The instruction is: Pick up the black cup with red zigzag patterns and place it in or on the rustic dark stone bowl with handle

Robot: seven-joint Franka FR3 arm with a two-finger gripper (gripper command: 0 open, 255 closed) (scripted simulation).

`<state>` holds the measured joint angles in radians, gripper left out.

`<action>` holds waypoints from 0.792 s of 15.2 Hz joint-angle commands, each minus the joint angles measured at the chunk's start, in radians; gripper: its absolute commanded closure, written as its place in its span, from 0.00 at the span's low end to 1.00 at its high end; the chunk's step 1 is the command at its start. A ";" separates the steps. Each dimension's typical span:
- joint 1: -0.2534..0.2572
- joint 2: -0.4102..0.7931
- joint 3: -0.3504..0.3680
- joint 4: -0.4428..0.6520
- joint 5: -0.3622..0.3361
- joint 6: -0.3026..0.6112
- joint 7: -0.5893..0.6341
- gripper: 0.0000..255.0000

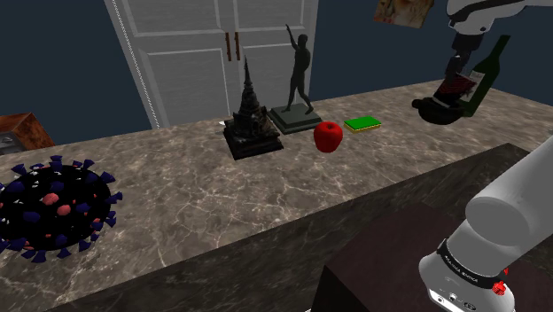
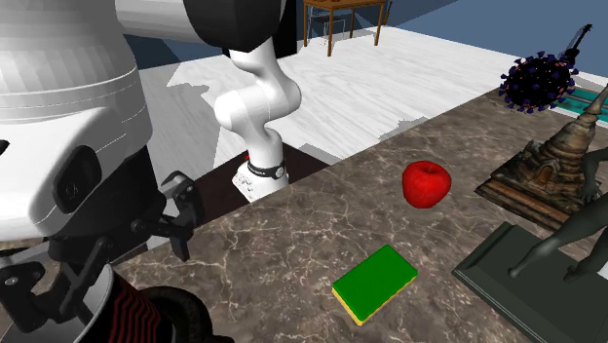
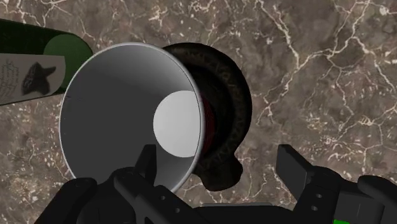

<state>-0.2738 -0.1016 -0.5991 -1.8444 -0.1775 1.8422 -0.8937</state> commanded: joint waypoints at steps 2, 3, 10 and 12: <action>0.002 -0.003 0.004 0.031 0.000 -0.033 0.000 0.00; 0.005 -0.003 0.007 0.063 0.001 -0.067 0.000 0.00; 0.008 -0.001 0.011 0.125 0.004 -0.127 -0.003 0.00; 0.008 -0.001 0.011 0.125 0.004 -0.127 -0.003 0.00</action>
<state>-0.2657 -0.1022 -0.5878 -1.7191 -0.1737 1.7156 -0.8969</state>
